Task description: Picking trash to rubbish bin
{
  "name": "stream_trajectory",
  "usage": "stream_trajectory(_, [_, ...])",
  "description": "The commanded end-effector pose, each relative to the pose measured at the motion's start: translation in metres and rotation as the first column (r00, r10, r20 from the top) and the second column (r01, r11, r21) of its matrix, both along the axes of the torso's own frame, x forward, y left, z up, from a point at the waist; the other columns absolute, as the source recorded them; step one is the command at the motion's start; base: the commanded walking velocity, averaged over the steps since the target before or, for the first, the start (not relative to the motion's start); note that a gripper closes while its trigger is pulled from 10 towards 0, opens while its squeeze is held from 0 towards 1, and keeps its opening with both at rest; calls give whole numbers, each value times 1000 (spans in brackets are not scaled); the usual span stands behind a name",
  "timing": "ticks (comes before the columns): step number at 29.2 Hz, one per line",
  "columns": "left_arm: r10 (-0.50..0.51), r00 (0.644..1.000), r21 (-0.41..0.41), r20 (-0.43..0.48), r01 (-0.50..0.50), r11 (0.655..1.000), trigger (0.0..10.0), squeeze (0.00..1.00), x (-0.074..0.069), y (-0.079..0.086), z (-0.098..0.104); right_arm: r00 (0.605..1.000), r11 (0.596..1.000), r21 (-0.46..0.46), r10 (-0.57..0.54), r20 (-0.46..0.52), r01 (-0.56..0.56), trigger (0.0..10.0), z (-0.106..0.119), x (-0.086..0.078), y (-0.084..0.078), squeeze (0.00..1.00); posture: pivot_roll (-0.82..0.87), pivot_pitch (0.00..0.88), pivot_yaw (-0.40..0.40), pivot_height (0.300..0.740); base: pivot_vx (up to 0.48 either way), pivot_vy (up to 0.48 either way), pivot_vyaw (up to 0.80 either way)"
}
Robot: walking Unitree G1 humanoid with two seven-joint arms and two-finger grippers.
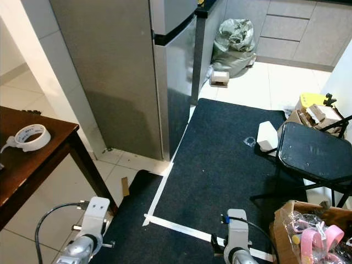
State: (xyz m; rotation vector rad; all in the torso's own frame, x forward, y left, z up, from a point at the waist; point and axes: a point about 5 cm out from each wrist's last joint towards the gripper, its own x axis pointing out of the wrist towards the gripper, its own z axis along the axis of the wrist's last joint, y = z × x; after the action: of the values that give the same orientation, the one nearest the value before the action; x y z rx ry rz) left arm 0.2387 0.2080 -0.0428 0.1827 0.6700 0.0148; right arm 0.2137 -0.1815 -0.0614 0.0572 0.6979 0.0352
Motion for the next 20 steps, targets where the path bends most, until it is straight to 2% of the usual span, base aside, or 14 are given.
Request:
stream_trajectory(1, [2,1000,-20,-10,-2,1000,10000,0,-4,-3,-3,1000,1000,-1,-2,-5,2,10000,-2,-5,1,0,27,60,-20,740,0,0,0])
stream_trajectory(14, [-12,1000,-14,-19,12,1000,10000,0,-7,-5,-5,1000,1000,11,18,6,-18,10000,-2,-4,6,0,30,64,-20,740,0,0,0])
stream_trajectory(20, [-12,1000,-25,-8,12,1000,10000,0,-4,-7,-3,999,999,17,32,15,-32,10000,-1,-2,9,0,28,64,-19,740,0,0,0])
